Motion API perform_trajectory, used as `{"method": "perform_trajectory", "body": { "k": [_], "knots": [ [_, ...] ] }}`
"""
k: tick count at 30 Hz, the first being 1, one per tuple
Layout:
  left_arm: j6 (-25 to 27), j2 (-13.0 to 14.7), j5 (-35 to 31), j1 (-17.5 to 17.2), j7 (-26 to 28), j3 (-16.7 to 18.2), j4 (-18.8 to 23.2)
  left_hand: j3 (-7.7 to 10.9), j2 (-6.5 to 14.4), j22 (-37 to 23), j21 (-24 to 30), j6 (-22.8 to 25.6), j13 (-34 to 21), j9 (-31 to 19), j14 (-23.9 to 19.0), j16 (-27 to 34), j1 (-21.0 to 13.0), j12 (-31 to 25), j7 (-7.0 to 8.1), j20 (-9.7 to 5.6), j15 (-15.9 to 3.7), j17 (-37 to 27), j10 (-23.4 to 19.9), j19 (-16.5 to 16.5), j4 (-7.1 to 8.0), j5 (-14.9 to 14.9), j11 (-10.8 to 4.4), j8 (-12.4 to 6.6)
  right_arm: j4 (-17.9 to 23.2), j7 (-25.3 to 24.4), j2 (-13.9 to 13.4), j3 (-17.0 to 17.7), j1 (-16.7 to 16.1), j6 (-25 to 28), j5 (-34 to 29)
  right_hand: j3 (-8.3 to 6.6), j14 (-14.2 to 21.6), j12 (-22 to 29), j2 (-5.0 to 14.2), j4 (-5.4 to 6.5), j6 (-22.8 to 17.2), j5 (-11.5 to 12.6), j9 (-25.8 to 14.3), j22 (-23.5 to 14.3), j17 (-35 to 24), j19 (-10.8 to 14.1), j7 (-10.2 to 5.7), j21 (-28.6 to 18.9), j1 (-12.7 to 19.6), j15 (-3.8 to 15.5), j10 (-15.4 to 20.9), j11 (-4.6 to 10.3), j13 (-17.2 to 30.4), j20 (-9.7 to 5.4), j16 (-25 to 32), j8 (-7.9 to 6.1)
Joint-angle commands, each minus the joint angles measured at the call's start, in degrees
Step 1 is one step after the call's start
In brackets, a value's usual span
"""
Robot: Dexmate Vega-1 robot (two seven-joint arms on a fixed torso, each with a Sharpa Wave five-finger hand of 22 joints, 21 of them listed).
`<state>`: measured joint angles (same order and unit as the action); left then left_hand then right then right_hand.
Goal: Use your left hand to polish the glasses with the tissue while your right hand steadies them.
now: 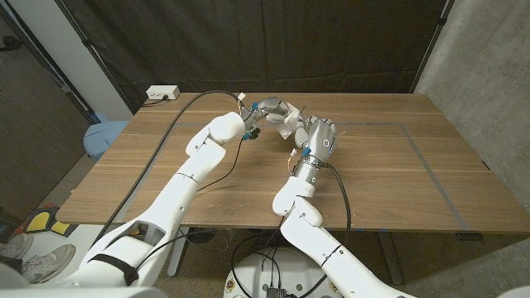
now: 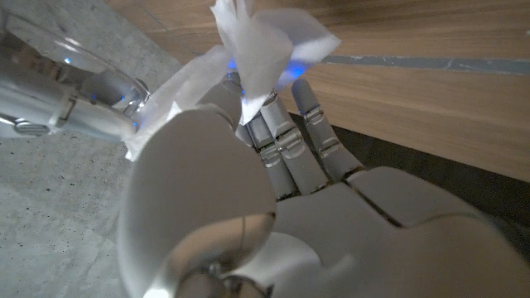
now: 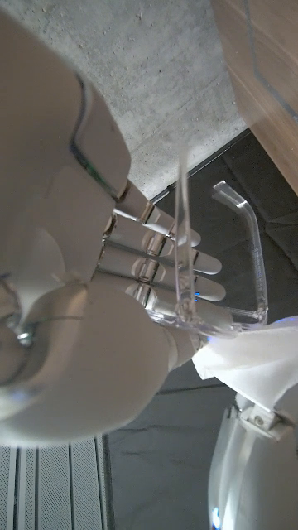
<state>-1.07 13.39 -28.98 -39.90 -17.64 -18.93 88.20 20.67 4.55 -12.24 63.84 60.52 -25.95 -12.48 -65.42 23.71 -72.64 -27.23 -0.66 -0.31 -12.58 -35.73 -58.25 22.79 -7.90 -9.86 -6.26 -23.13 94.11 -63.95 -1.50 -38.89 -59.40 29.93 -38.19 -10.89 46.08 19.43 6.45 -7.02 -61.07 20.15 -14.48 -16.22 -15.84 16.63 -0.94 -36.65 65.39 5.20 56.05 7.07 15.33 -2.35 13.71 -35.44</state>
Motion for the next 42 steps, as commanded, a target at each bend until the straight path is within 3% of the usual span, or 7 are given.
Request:
{"method": "perform_trajectory", "body": {
  "k": [1, 9, 18, 23, 29, 39, 42],
  "knots": [
    [2.86, 1.95, -14.44, -7.48, 20.29, -1.86, 9.57, 0.42, -0.33, -0.04, 0.59, 1.10, -0.20, -0.21, -0.42, -0.10, 0.00, 0.13, -0.56, -0.23, -0.38, -0.28, -3.10, 0.04, 0.04, 0.00, -2.45, -0.31, -0.53, -0.05, 0.23, 0.96, -0.10, 0.49, -2.53, -0.20, 0.12, -0.24, 0.20, -0.28, 0.12, 0.30, -0.05, 0.01, -0.32, -0.21, 0.19, -0.36, 0.94, 7.49, 0.67, 2.47, 0.32, -1.93, -0.41, -0.13],
    [7.20, 2.84, -17.53, -7.63, 17.48, -2.05, 12.13, 0.61, -0.43, 0.15, 1.00, 1.19, -0.38, -0.20, -0.67, -0.18, 0.17, 0.44, -0.53, -0.24, -0.32, -0.50, -3.10, -0.14, 0.10, 0.00, -2.61, -0.12, -0.49, -0.05, -1.33, -0.39, 1.08, 2.68, -2.72, -0.14, 0.11, -0.32, 0.17, -0.28, 0.13, 0.30, -0.13, 0.09, -0.50, -0.42, -0.08, -0.69, 0.96, 7.61, 0.55, 2.67, 0.38, -2.03, -0.43, -0.17],
    [16.49, 3.83, -21.14, -6.25, 5.95, -2.92, 15.98, 0.86, -0.47, 0.32, 1.38, 0.83, -0.58, -0.41, -0.44, -0.45, 0.20, 0.78, -0.55, -0.16, -0.40, -0.69, -2.95, -0.31, 0.09, -0.03, -2.34, 0.10, -2.41, -0.05, -2.59, -2.04, 3.09, 6.36, -5.37, 0.01, 0.26, -0.33, 0.13, -0.31, 0.24, 0.24, -0.09, 0.17, -0.80, -0.64, -0.28, -0.99, 1.02, 7.75, 0.57, 2.76, 0.45, -2.18, -0.27, -0.10],
    [19.73, 4.94, -24.17, -5.12, 1.00, -4.14, 16.66, 1.05, -0.48, 0.42, 1.65, 0.23, -0.75, -0.64, -0.26, -0.64, 0.18, 1.01, -0.74, -0.01, -0.45, -0.85, -2.84, -0.51, 0.05, -0.06, -2.31, 0.37, -1.96, 1.93, -4.64, -4.17, 4.38, 10.35, -6.45, 0.10, 0.10, -0.35, 0.08, -0.31, 0.19, 0.19, -0.02, 0.23, -0.93, -0.78, -0.51, -1.17, 1.03, 7.73, 0.53, 2.97, 0.50, -2.29, -0.33, -0.06],
    [22.75, 6.26, -27.70, -3.70, -5.22, -5.46, 17.09, 1.24, -0.40, 0.53, 1.90, -0.21, -1.00, -1.09, 0.26, -1.02, 0.29, 1.43, -0.37, 0.27, -0.43, -1.00, -2.30, -1.01, 0.13, -0.09, -2.40, 0.46, 0.22, 9.48, -7.20, -7.17, 6.47, 16.76, -7.91, 0.22, -0.62, -0.46, 0.01, -0.31, 0.26, 0.13, -0.03, 0.30, -1.01, -0.98, -0.85, -1.43, 1.03, 7.73, 0.27, 3.25, 0.59, -2.35, -0.67, -0.02],
    [25.69, 7.71, -33.56, -0.96, -14.55, -7.70, 15.88, 1.59, -0.10, 0.67, 2.25, -1.04, -1.43, -1.65, 0.94, -1.63, 0.40, 1.88, -0.29, 0.53, -0.48, -1.07, -1.70, -1.54, 0.27, -0.18, -2.15, 0.67, 4.67, 28.05, -12.62, -13.36, 10.98, 28.57, -11.10, 0.34, -1.15, -0.54, 0.21, -0.13, 0.17, 0.06, 0.30, 0.47, -1.23, -1.23, -0.81, -1.85, 0.89, 7.70, 0.08, 3.31, 0.70, -2.26, -0.89, 0.19],
    [26.19, 7.97, -35.67, -0.21, -16.80, -8.43, 15.33, 1.71, -0.08, 0.72, 2.37, -1.30, -1.60, -1.85, 1.13, -1.81, 0.32, 2.03, -0.21, 0.62, -0.61, -1.12, -1.49, -1.68, 0.21, -0.21, -2.25, 0.73, 4.87, 30.80, -13.30, -14.33, 11.82, 29.88, -11.20, 0.42, -1.13, -0.55, 0.22, -0.07, 0.23, 0.02, 0.36, 0.51, -1.34, -1.32, -0.77, -1.95, 0.83, 7.69, 0.06, 3.27, 0.73, -2.27, -0.83, 0.26]
  ]
}}
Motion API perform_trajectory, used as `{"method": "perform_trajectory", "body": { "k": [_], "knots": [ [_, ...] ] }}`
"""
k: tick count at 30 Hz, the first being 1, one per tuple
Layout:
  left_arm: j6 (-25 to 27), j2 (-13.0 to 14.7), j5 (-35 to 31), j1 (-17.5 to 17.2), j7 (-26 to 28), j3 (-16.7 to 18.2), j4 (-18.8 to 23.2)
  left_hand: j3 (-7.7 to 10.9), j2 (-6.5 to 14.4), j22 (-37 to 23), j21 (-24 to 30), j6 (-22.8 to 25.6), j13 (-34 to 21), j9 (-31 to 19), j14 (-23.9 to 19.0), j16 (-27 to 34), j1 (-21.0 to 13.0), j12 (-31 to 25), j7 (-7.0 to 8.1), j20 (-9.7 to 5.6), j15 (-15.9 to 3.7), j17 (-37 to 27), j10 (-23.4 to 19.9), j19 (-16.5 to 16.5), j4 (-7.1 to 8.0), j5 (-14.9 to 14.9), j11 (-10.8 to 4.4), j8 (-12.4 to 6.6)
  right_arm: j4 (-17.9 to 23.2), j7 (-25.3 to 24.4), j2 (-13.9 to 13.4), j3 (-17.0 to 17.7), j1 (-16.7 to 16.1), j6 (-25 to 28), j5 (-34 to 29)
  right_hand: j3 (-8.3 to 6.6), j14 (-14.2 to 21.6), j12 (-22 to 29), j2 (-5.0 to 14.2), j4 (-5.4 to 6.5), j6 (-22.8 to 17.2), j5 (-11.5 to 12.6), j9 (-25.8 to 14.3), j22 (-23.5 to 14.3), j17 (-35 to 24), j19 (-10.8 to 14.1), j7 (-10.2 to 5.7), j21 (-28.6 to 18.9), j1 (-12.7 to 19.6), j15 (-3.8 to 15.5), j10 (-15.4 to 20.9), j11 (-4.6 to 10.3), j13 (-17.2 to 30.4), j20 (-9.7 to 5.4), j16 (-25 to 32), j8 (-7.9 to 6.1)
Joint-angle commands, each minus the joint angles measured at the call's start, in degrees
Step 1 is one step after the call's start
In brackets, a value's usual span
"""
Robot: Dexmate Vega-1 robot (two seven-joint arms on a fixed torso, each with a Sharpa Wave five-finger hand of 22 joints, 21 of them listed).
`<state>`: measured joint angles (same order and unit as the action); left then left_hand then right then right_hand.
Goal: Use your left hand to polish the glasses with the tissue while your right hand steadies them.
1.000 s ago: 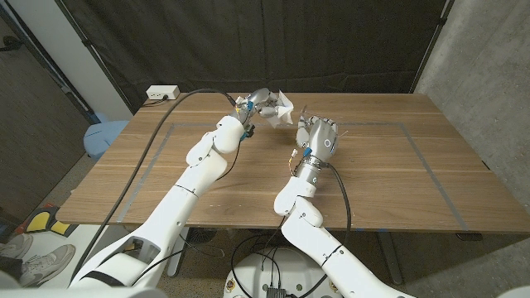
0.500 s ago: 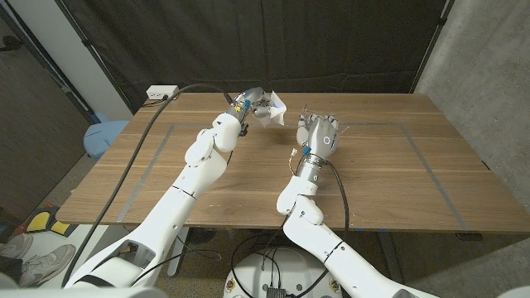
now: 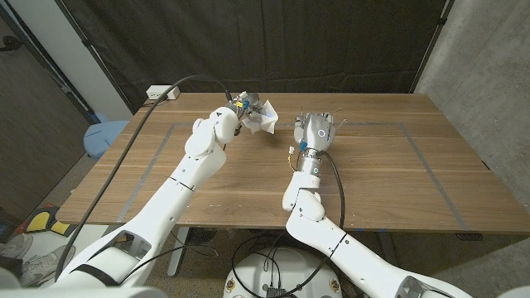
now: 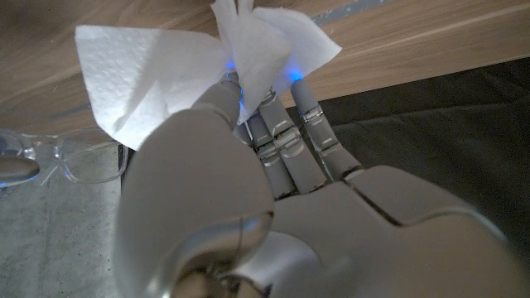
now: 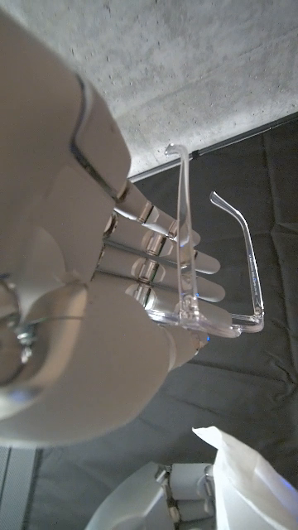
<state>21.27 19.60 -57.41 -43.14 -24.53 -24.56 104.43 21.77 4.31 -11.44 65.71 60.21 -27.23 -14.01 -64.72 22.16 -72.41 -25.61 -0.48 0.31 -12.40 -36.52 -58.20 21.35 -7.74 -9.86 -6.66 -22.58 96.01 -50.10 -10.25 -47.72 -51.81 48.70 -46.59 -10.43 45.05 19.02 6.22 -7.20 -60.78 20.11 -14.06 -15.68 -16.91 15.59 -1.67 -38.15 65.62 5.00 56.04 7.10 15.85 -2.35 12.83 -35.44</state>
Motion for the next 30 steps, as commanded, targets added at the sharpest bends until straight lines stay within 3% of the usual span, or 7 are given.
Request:
{"method": "perform_trajectory", "body": {
  "k": [1, 9, 15, 23, 30],
  "knots": [
    [3.99, 1.81, -7.93, 3.25, -10.65, -3.00, -1.07, 0.65, 0.15, -0.06, 0.52, -1.05, -0.37, -0.37, 0.46, -0.30, 0.08, 0.42, -0.42, 0.03, -0.79, -0.34, -1.55, -0.33, 0.04, -0.22, -1.75, 0.20, 3.09, 17.67, -4.77, -5.68, 4.40, 11.22, -2.66, -0.01, -0.10, -0.12, 0.46, 0.14, -0.15, 0.04, -0.06, 0.00, -0.31, -0.22, -0.05, -0.53, 0.56, 7.88, 0.12, 3.21, 0.22, -2.21, 0.07, 0.23],
    [4.99, 1.75, -13.19, 4.42, -15.26, -4.01, -2.67, 0.83, 0.08, 0.04, 0.86, -1.24, -0.85, -0.68, 0.64, -0.62, -0.02, 0.66, -0.44, 0.06, -0.88, -0.48, -1.28, -0.62, -0.06, -0.27, -1.80, 0.28, 2.85, 21.07, -5.02, -6.98, 5.66, 13.39, -2.50, -0.05, -0.27, -0.14, 0.48, 0.09, -0.26, 0.04, 0.16, 0.16, -0.31, -0.30, -0.01, -0.87, 0.64, 7.91, 0.10, 3.03, 0.27, -2.11, -0.14, 0.34],
    [4.73, 1.95, -17.16, 2.76, -13.44, -4.07, -1.28, 0.95, 0.07, 0.09, 1.07, -1.37, -1.17, -0.67, 0.70, -0.79, -0.14, 0.83, -0.41, 0.14, -0.91, -0.60, -1.04, -0.80, -0.13, -0.31, -1.70, 0.47, 2.51, 24.22, -4.93, -8.82, 7.25, 16.10, -3.05, -0.03, -0.29, -0.18, 0.46, 0.13, -0.27, 0.03, 0.19, 0.27, -0.32, -0.64, -0.03, -1.00, 0.59, 7.81, 0.00, 2.98, 0.30, -2.14, -0.22, 0.38],
    [4.37, 0.60, -21.36, 3.01, -15.01, -4.38, -3.34, 1.06, 0.00, 0.17, 1.39, -1.29, -1.59, -0.43, 0.78, -1.00, -0.20, 0.98, -0.35, 0.18, -0.92, -0.77, -0.96, -0.88, -0.16, -0.32, -1.65, 0.76, 2.87, 28.84, -5.38, -11.13, 9.36, 18.33, -2.98, -0.06, -0.38, -0.24, 0.45, 0.15, -0.32, 0.03, 0.34, 0.43, -0.29, -0.71, -0.10, -1.32, 0.53, 7.79, -0.07, 2.75, 0.34, -1.99, -0.38, 0.47],
    [3.13, 0.11, -22.24, 2.86, -17.14, -3.89, -4.02, 1.22, 0.01, 0.25, 1.67, -1.45, -1.99, -0.60, 1.08, -1.33, -0.37, 1.25, -0.06, 0.03, -0.97, -0.91, -0.63, -0.98, -0.23, -0.29, -1.53, 0.87, 2.90, 31.29, -5.60, -12.14, 10.27, 19.61, -2.47, 0.13, -1.27, -0.63, 0.18, 0.32, -0.05, -0.06, 0.65, 0.69, -0.13, -2.91, -0.22, -0.96, 0.12, 7.52, -0.90, 2.84, 0.32, -1.25, -0.90, 0.82]
  ]
}}
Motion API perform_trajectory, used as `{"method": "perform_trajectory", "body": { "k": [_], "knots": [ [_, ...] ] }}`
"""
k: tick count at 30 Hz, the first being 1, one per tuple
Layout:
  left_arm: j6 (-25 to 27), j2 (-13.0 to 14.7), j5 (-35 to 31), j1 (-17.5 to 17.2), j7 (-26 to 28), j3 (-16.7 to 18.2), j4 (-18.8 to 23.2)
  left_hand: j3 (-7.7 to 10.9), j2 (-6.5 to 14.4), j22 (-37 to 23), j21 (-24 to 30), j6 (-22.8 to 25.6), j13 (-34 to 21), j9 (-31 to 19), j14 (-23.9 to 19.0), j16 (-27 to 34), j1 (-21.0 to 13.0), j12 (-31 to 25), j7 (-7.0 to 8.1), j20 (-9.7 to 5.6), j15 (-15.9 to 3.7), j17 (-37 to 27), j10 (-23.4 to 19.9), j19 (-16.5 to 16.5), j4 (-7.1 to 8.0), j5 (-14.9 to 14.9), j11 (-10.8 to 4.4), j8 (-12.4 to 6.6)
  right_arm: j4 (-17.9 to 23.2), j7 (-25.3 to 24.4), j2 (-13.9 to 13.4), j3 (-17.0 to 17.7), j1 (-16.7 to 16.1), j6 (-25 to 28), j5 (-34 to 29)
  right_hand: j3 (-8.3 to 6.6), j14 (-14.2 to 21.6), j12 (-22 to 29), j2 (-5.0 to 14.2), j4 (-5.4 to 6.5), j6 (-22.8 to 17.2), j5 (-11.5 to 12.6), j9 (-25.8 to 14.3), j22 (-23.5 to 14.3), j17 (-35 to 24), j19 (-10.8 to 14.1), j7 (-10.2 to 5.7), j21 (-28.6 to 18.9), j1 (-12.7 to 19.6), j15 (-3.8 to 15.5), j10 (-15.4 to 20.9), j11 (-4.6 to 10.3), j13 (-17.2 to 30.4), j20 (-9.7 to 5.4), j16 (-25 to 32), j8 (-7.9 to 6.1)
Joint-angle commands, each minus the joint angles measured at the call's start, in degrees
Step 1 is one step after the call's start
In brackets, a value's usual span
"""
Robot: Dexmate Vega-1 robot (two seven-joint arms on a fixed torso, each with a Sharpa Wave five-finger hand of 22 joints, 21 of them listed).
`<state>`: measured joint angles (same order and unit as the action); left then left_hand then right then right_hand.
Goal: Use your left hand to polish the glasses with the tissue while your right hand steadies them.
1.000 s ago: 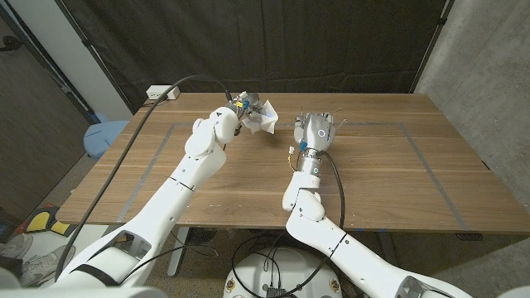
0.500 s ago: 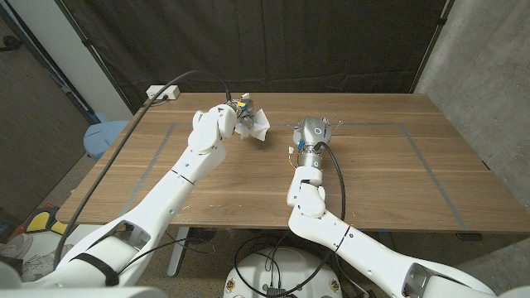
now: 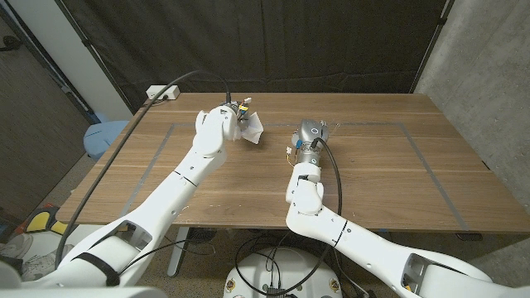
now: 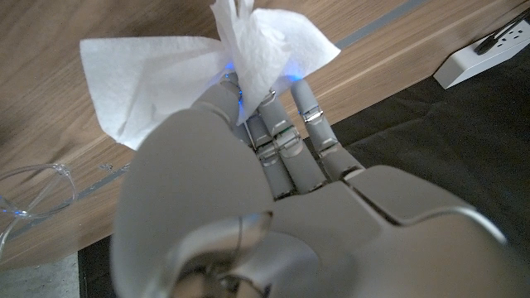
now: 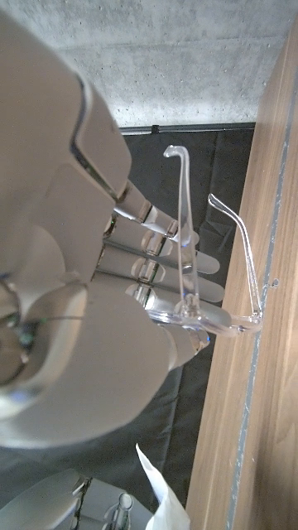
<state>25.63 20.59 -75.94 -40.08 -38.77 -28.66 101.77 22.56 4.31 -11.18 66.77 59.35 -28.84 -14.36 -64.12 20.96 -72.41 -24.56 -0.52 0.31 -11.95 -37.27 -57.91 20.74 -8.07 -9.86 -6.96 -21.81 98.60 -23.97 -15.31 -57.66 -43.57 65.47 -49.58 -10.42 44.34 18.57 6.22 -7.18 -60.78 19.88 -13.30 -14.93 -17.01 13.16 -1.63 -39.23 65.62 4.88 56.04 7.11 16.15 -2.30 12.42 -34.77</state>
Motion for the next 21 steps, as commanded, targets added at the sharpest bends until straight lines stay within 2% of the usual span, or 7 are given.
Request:
{"method": "perform_trajectory", "body": {
  "k": [1, 6, 11, 13, 16, 21],
  "knots": [
    [-1.32, -1.01, -3.75, -0.20, -3.06, 0.30, -1.55, 0.45, 0.00, 0.00, 0.66, -0.62, -0.47, -0.34, 0.62, -0.22, -0.39, 0.25, 0.04, 0.04, -1.43, -0.18, -0.86, -0.39, 0.09, -0.28, -1.57, 0.09, 0.62, 5.11, -0.53, -1.63, 1.73, 2.37, 1.19, 0.12, -0.62, -0.21, 0.21, 0.34, -0.02, 0.16, -0.13, -0.04, -0.02, -0.50, -0.26, 0.08, 0.07, 7.61, -0.94, 2.86, 0.02, -1.26, -0.53, 0.16],
    [-1.75, -1.47, -4.62, 0.25, -4.64, 0.12, -2.85, 0.57, 0.15, 0.04, 0.83, -0.87, -0.63, -0.35, 0.65, -0.38, -0.41, 0.59, 0.07, 0.03, -1.41, -0.25, -0.39, -0.47, 0.15, -0.25, -1.30, 0.27, 0.49, 4.95, -0.54, -1.28, 1.60, 2.01, 2.20, 0.16, -0.75, -0.50, 0.37, 0.63, 0.41, 0.09, -0.08, 0.14, 0.05, -0.54, -0.49, -0.23, -0.33, 7.51, -1.43, 2.43, -0.10, -0.90, -0.58, 0.40],
    [-2.00, -2.21, -5.09, 0.20, -4.96, -0.02, -3.81, 0.86, 0.41, 0.07, 1.06, -1.79, -0.36, -0.60, 1.20, -0.84, -0.66, 1.20, 0.13, 0.04, -1.44, -0.29, -0.14, -0.76, 0.11, -0.16, -1.21, 0.59, 1.21, 6.13, -1.01, -1.21, 1.67, 1.69, 3.36, 0.18, -0.81, -0.79, 0.48, 0.82, 0.80, -0.01, 0.03, 0.27, 0.09, -0.66, -0.80, -0.44, -0.62, 7.43, -1.99, 2.67, -0.16, -0.82, -0.60, 0.63],
    [-1.97, -2.38, -5.46, 0.11, -5.13, -0.07, -3.83, 0.95, 0.49, 0.10, 1.14, -2.17, -0.37, -0.78, 1.33, -1.01, -0.66, 1.45, 0.21, 0.06, -1.41, -0.28, 0.19, -0.88, 0.14, -0.13, -1.17, 0.68, 2.12, 6.45, -1.05, 0.54, 0.83, 0.13, 5.54, 0.15, -0.82, -0.79, 0.50, 0.81, 0.97, -0.04, 0.01, 0.33, 0.12, -0.46, -0.93, -0.62, -0.61, 7.54, -1.92, 2.54, -0.19, -0.68, -0.61, 0.68],
    [-1.94, -2.58, -5.78, 0.09, -5.79, 0.03, -3.82, 1.12, 0.74, 0.17, 1.17, -3.44, -0.22, -1.06, 2.35, -1.79, -0.35, 2.31, 0.31, 0.55, -1.25, -0.09, 1.31, -1.61, 0.45, -0.11, -1.15, 1.13, 4.14, 7.56, -1.45, 5.11, -1.33, -4.59, 11.44, 0.08, -0.31, -0.78, 0.58, 0.83, 0.90, -0.12, 0.16, 0.46, 0.14, 0.37, -0.77, -1.17, -0.67, 7.57, -1.75, 2.21, -0.24, -0.85, -0.40, 0.72],
    [-2.11, -2.61, -6.56, 0.34, -7.72, 0.05, -3.93, 1.09, 0.82, 0.60, 0.84, -6.65, 0.33, -1.26, 4.77, -3.70, 1.76, 4.44, 0.96, 1.03, -0.73, 0.67, 4.10, -2.41, 1.74, 0.00, -0.45, 2.52, 3.82, 6.83, -1.18, 6.13, -1.93, -5.56, 13.54, -0.01, 0.09, -0.82, 0.64, 0.82, 1.42, -0.23, -0.02, 0.62, 0.17, 0.84, -0.66, -1.69, -0.71, 7.46, -1.62, 1.60, -0.29, -0.85, -0.28, 0.77]
  ]
}}
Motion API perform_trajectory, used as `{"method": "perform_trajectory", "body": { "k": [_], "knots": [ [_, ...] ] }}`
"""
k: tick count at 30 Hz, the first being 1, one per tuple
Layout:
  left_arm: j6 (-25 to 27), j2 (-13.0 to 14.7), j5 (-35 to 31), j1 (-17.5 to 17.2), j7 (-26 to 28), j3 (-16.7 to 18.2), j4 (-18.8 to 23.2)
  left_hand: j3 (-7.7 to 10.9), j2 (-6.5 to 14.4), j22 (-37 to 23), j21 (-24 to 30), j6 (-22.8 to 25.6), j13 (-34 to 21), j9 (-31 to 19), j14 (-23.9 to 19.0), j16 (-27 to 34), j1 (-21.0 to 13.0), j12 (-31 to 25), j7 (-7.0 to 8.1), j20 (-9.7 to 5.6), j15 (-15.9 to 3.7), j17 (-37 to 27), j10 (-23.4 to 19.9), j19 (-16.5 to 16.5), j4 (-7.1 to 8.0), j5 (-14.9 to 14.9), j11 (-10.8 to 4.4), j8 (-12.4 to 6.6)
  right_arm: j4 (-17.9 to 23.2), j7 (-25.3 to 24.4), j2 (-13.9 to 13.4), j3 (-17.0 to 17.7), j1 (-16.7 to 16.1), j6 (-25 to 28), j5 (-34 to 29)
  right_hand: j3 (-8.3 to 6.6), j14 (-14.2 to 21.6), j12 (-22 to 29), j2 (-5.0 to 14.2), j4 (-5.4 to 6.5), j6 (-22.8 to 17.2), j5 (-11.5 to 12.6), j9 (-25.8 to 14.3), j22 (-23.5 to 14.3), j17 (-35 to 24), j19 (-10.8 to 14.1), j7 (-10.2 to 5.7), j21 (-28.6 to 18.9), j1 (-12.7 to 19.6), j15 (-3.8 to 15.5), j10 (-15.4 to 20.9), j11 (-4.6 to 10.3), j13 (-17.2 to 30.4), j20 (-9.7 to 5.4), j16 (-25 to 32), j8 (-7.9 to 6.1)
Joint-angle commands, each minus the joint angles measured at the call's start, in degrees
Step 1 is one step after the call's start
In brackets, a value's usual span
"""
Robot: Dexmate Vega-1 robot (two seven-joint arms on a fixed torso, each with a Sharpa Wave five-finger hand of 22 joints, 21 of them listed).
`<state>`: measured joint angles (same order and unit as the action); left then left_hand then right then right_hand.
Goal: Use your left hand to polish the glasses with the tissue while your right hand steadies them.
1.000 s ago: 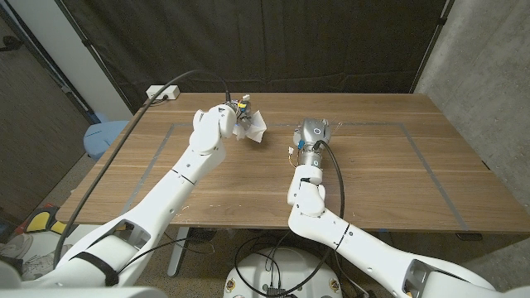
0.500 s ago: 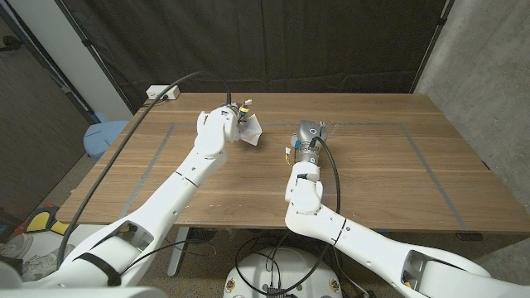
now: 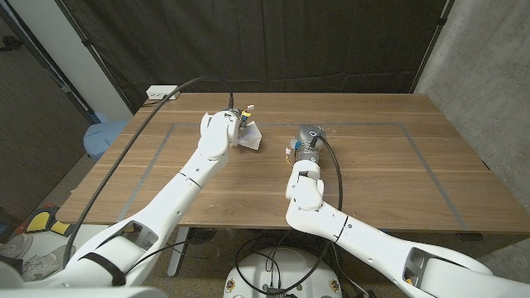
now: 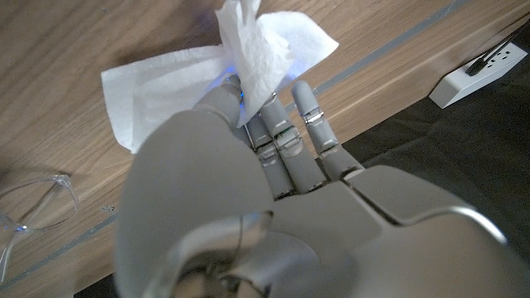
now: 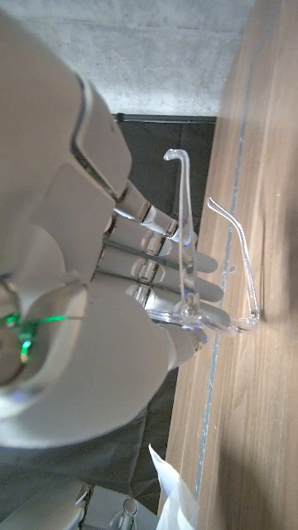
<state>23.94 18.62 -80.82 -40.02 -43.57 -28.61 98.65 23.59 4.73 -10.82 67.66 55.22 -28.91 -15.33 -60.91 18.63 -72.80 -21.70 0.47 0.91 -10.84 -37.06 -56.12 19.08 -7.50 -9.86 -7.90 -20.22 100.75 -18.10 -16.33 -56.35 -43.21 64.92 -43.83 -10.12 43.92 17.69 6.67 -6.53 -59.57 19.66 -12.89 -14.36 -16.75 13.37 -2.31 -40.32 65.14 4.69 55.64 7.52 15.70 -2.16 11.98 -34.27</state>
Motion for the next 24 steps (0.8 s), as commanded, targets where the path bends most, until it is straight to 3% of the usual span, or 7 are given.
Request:
{"method": "perform_trajectory", "body": {
  "k": [1, 3, 8, 10, 13, 18, 24],
  "knots": [
    [-0.71, -0.60, -1.54, 0.45, -4.02, 0.03, -0.80, -0.05, 0.18, 0.39, -0.34, -3.62, 0.79, -0.29, 2.73, -2.16, 3.03, 2.56, 0.25, 0.71, -1.57, 0.82, 3.63, -1.02, 1.63, 0.01, 0.68, 1.42, 1.93, 0.44, -0.03, 5.23, -2.71, -5.22, 8.16, -0.31, 0.64, 0.05, 0.27, 0.26, 0.41, -0.04, -0.48, 0.08, -0.13, 0.75, -0.14, -0.74, -0.35, 7.55, -1.19, 1.12, 0.15, -0.86, 0.24, 0.29],
    [-0.75, -0.70, -1.58, 0.45, -4.37, 0.14, -0.78, -0.62, -0.88, 0.71, -1.43, -7.57, 1.89, -0.23, 7.38, -5.16, 5.80, 5.29, 1.61, 1.10, -0.08, 2.46, 7.21, -2.02, 2.91, -0.06, 1.40, 3.06, 2.37, -0.28, 0.31, 6.22, -3.38, -5.64, 9.14, -0.31, 0.74, -0.01, 0.36, 0.37, 0.64, -0.08, -0.41, 0.12, -0.16, 0.91, -0.36, -0.91, -0.50, 7.51, -1.25, 0.87, 0.14, -0.75, 0.29, 0.38],
    [-0.80, -0.96, -0.84, 0.31, -5.28, 0.89, -0.36, -2.93, -3.30, 1.04, -6.56, -17.86, 4.50, 0.18, 18.49, -8.45, 13.42, 11.20, 2.47, 4.11, 4.07, 8.39, 17.13, -6.76, 6.89, -0.67, 3.17, 7.30, 3.56, -2.43, 1.19, 9.36, -5.44, -7.55, 12.14, -0.36, 1.13, -0.17, 0.55, 0.58, 1.26, -0.24, -0.17, 0.23, -0.28, 1.28, -0.99, -1.40, -0.82, 7.22, -1.31, 0.40, 0.10, -0.52, 0.49, 0.57],
    [-0.74, -1.20, 0.56, -0.20, -4.64, 1.82, 0.06, -4.88, -3.90, 0.96, -9.24, -24.15, 5.94, 0.69, 24.01, -8.46, 18.31, 11.60, 2.48, 4.89, 5.97, 11.04, 21.24, -8.27, 9.94, -1.10, 4.82, 9.45, 3.84, -3.46, 1.45, 10.16, -6.09, -8.13, 12.88, -0.40, 1.20, -0.22, 0.71, 0.67, 1.52, -0.29, -0.09, 0.25, -0.35, 1.30, -1.19, -1.51, -0.91, 7.15, -1.34, 0.32, 0.10, -0.43, 0.56, 0.66],
    [-0.22, -1.58, 2.11, -1.12, -2.70, 2.95, 0.70, -7.57, -4.45, 0.89, -12.47, -31.00, 8.04, 1.45, 30.82, -8.26, 24.08, 11.43, 2.97, 5.45, 9.13, 14.22, 27.64, -9.58, 13.52, -1.41, 7.03, 9.84, 4.06, -4.83, 1.51, 10.36, -6.56, -8.45, 13.08, -0.46, 1.30, -0.43, 0.78, 0.70, 2.30, -0.39, 0.08, 0.30, -0.44, 1.47, -1.47, -1.76, -0.99, 6.97, -1.66, 0.12, 0.09, -0.35, 0.63, 0.93],
    [0.34, -1.49, 3.08, -1.79, -1.12, 3.49, 1.57, -9.09, -4.27, 0.78, -16.77, -40.78, 10.42, 2.49, 39.25, -8.25, 26.31, 11.52, 2.92, 7.24, 12.71, 17.50, 36.02, -13.04, 14.58, -1.93, 8.44, 9.99, 4.47, -5.46, 1.20, 9.95, -6.55, -8.04, 13.15, -0.71, 0.93, -1.69, 0.70, 0.50, 5.57, -0.84, 0.66, 0.51, -0.69, 1.22, -1.65, -2.48, -0.99, 6.43, -3.95, -0.19, 0.09, -0.02, 0.59, 2.03],
    [0.59, -1.43, 5.41, -2.57, 0.95, 4.47, 2.41, -10.16, -4.22, 0.72, -19.03, -45.27, 11.49, 2.90, 44.70, -8.42, 27.79, 11.26, 2.24, 7.71, 14.57, 19.05, 39.83, -15.09, 15.05, -2.01, 9.27, 9.94, 5.56, -5.17, 1.09, 10.99, -7.11, -8.36, 14.85, -0.62, -0.60, -3.33, 0.49, 0.74, 11.25, -1.47, 1.14, 0.86, -0.98, 0.68, -2.86, -3.41, -1.96, 5.69, -7.25, -1.03, 0.15, 0.48, 0.26, 4.12]
  ]
}}
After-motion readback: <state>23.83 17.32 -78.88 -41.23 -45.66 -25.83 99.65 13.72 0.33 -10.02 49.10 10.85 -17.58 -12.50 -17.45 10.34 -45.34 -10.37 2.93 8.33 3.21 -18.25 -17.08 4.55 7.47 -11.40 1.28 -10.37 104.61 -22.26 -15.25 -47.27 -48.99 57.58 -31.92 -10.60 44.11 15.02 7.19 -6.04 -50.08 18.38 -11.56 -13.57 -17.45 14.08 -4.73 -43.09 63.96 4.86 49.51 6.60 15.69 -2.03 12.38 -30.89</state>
